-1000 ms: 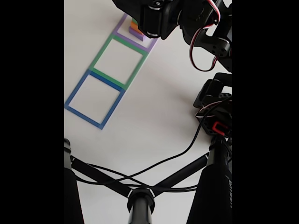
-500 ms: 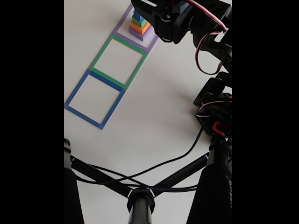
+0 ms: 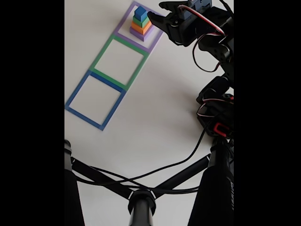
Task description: Tower of hanoi
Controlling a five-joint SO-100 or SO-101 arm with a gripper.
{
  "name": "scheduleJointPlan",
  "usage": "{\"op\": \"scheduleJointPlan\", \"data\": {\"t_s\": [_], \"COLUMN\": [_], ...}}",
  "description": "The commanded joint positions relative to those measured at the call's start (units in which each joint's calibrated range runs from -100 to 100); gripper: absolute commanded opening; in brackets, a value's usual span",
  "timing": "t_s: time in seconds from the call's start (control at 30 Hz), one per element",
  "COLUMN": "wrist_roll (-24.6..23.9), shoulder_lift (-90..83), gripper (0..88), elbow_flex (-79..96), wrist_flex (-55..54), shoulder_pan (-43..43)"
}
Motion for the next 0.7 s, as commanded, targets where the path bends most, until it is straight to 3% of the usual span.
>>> {"op": "scheduleJointPlan", "data": {"t_s": [0.0, 0.27, 0.5, 0.67], "wrist_roll": [0.8, 0.8, 0.8, 0.8], "shoulder_lift": [-2.0, 1.7, 4.3, 10.2], "gripper": [20.2, 23.6, 24.1, 27.3], "elbow_flex": [3.4, 23.3, 25.9, 30.1], "wrist_flex": [-3.8, -34.6, -38.8, -50.8], "shoulder_pan": [2.9, 6.2, 6.8, 7.2]}}
